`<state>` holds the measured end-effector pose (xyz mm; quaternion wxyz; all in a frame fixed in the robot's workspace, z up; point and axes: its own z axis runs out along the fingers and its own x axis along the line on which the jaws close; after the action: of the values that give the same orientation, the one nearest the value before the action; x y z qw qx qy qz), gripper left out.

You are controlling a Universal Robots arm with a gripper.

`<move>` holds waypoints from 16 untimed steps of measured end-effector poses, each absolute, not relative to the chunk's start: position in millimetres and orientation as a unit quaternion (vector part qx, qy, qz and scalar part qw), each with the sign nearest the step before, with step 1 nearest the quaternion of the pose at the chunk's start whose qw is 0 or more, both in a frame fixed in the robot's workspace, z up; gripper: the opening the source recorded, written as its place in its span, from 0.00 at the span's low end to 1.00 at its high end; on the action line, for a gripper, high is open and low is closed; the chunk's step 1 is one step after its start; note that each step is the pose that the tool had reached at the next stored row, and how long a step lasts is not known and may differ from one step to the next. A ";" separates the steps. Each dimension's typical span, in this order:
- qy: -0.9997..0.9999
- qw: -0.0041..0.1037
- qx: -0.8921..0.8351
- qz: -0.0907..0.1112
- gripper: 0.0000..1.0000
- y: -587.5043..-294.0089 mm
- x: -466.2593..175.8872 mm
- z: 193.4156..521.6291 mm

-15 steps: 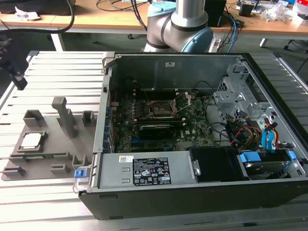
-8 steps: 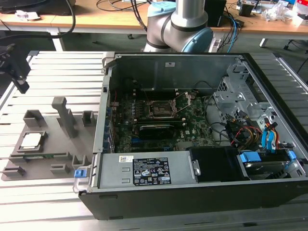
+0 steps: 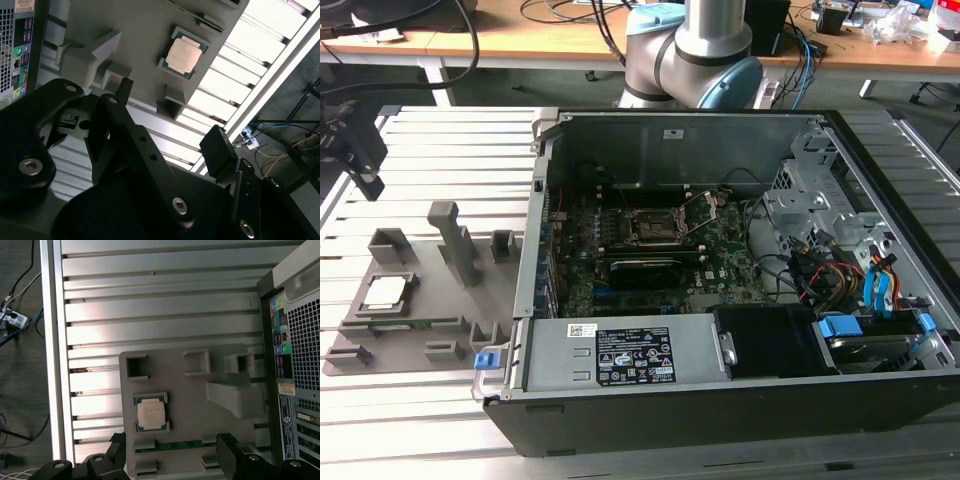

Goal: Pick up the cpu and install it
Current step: 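Pick up the cpu and move it towards the insertion slot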

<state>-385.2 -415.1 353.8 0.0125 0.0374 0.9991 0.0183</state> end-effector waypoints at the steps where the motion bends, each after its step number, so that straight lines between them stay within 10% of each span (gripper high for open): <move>1: 0.999 0.012 0.037 0.018 0.81 -415.1 -385.2 353.1; 16: 0.999 0.012 0.037 0.018 0.81 -415.1 -385.2 330.5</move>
<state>-385.2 -415.1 330.5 0.0125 0.0373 0.9991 0.0180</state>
